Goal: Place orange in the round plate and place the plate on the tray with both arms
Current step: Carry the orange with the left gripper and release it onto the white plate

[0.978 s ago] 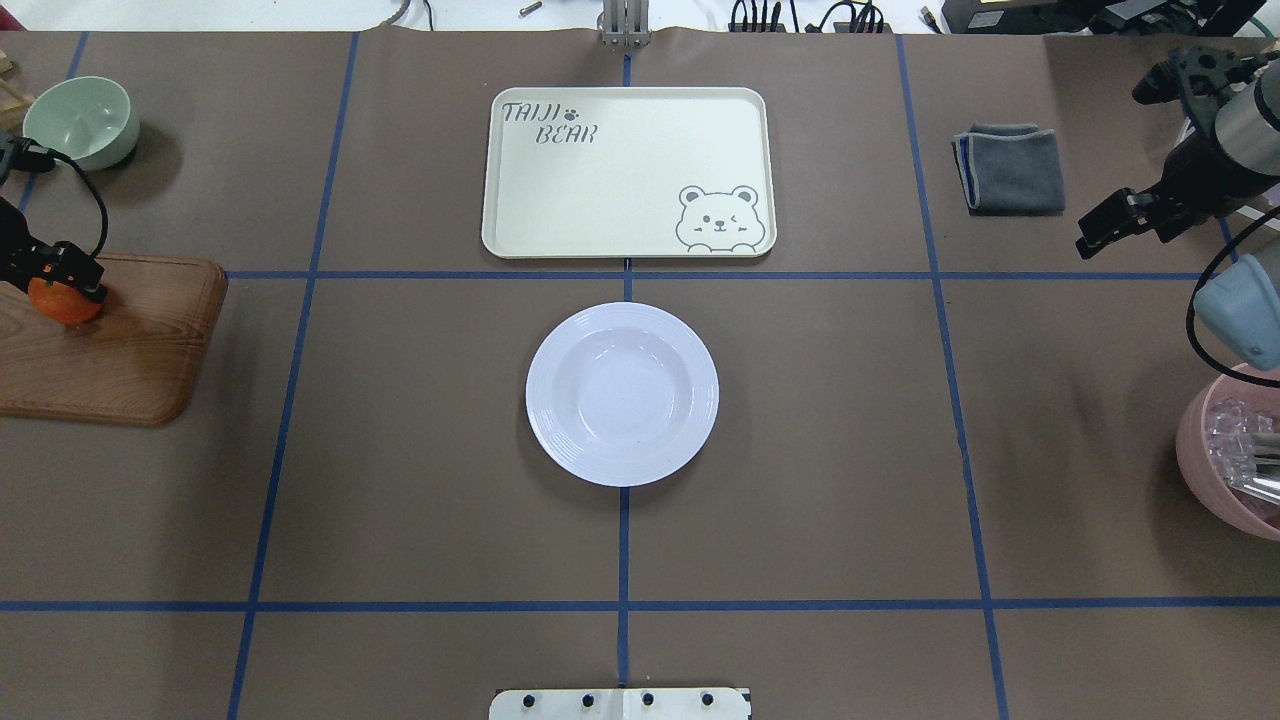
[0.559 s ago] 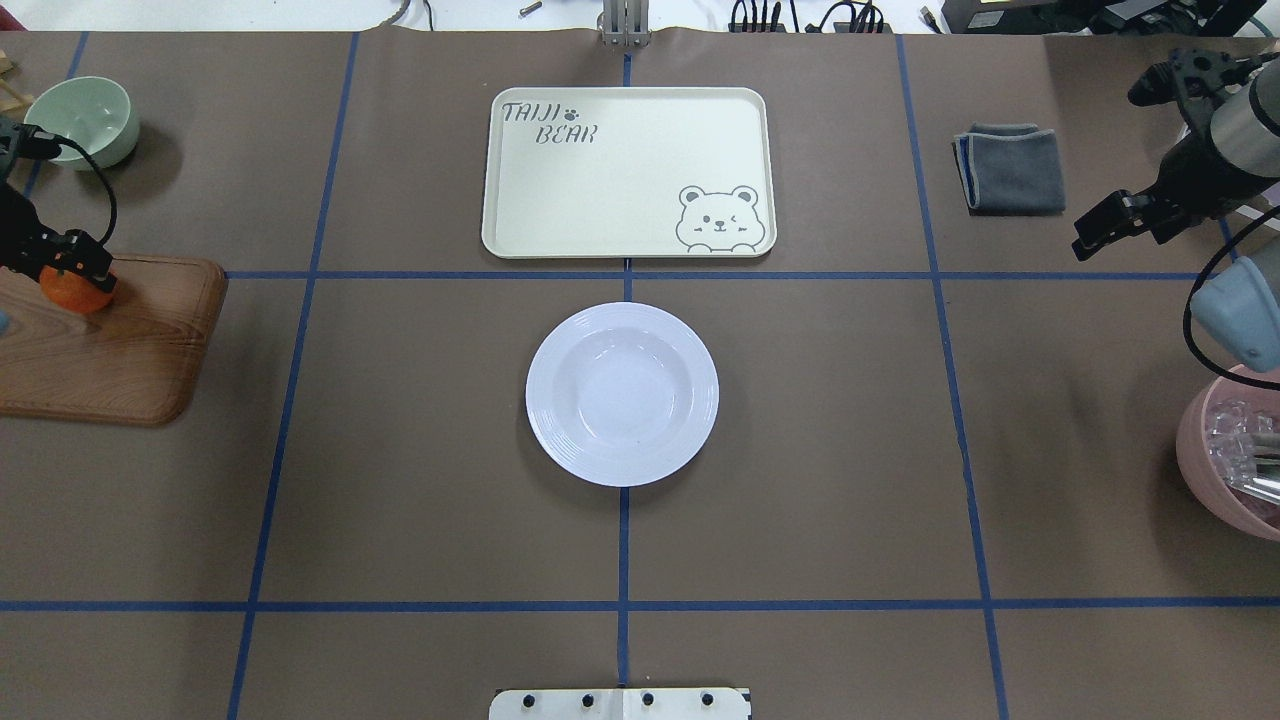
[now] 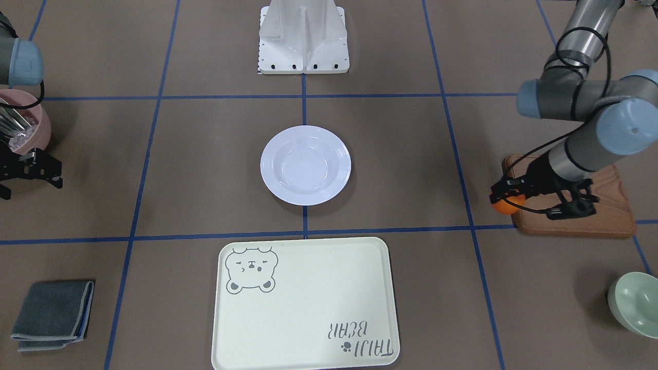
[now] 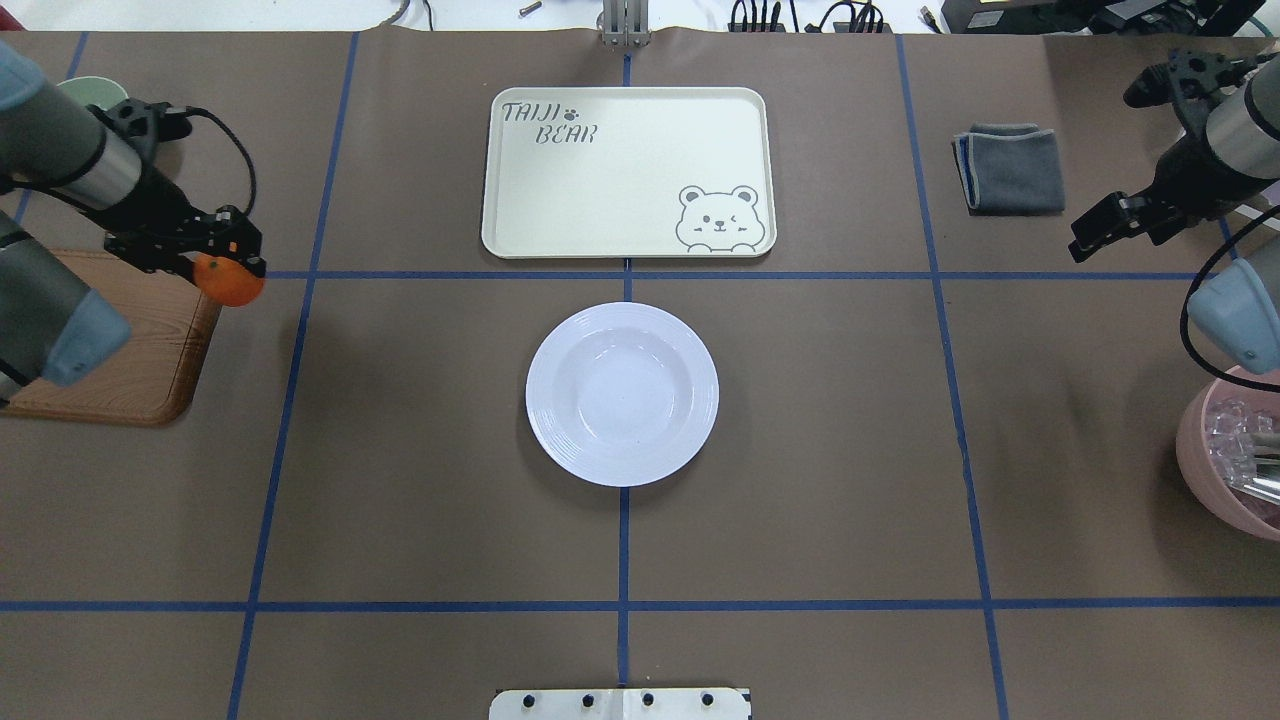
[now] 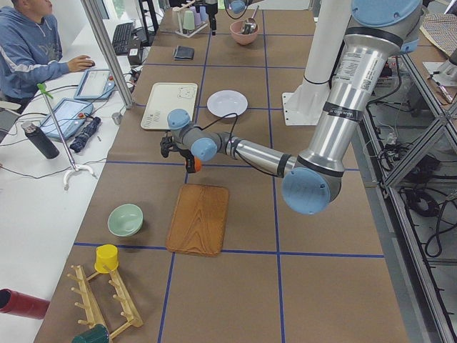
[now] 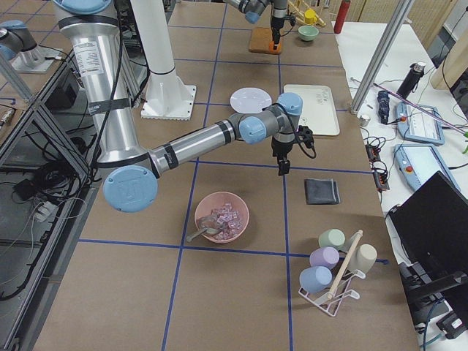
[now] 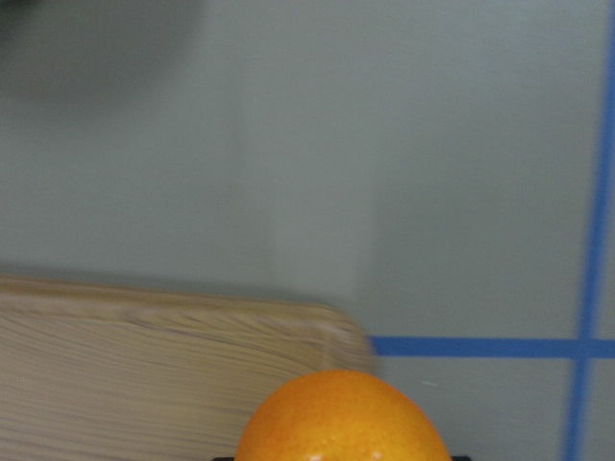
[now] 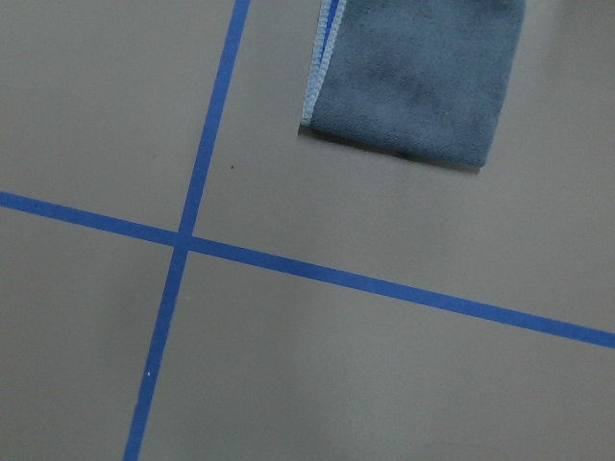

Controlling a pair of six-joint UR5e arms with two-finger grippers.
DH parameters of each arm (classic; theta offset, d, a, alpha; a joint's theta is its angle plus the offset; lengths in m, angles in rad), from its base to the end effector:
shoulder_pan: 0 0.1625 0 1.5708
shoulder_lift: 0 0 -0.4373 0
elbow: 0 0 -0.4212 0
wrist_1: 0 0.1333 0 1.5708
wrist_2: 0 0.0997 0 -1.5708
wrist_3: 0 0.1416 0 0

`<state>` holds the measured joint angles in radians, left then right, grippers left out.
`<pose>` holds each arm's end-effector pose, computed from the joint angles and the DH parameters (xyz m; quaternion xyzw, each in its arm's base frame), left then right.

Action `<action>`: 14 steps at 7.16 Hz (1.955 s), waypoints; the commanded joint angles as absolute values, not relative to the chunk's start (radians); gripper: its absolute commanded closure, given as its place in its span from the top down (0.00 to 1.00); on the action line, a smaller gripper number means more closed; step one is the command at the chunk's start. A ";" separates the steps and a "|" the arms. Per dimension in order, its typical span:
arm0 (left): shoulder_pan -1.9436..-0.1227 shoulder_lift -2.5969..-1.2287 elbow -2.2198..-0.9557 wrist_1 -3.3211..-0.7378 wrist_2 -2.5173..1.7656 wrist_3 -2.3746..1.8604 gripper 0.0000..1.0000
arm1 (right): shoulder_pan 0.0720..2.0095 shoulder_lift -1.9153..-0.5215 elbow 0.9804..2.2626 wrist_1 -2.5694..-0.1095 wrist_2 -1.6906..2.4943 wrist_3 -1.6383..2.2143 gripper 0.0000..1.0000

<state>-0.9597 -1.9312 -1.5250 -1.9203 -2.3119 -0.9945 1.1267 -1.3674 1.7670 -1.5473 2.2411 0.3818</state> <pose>0.3694 -0.5930 0.4622 -0.0352 0.4564 -0.0520 0.8876 -0.2224 -0.5729 0.4872 0.0526 -0.3741 -0.0978 0.9207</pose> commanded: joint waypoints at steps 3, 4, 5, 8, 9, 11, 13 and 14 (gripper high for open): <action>-0.666 -2.288 -1.543 -1.753 -2.126 -1.464 0.00 | 1.104 -1.348 1.753 -1.548 2.240 0.382 1.00; -0.622 -2.348 -1.531 -1.728 -2.088 -1.501 0.00 | 1.100 -1.347 1.753 -1.548 2.240 0.382 1.00; -0.594 -2.367 -1.514 -1.729 -2.057 -1.505 0.00 | 1.098 -1.339 1.752 -1.548 2.238 0.383 1.00; -0.529 -2.405 -1.451 -1.741 -1.987 -1.516 0.07 | 1.094 -1.338 1.752 -1.548 2.238 0.391 1.00; -0.526 -2.410 -1.442 -1.741 -1.985 -1.516 0.14 | 1.094 -1.338 1.752 -1.548 2.238 0.393 1.00; -0.517 -2.408 -1.411 -1.779 -1.983 -1.514 0.34 | 1.094 -1.338 1.750 -1.548 2.238 0.393 1.00; -0.509 -2.408 -1.408 -1.784 -1.982 -1.516 0.55 | 1.094 -1.338 1.732 -1.546 2.240 0.393 1.00; -0.493 -2.408 -1.402 -1.787 -1.936 -1.516 0.63 | 1.092 -1.332 1.732 -1.548 2.238 0.393 1.00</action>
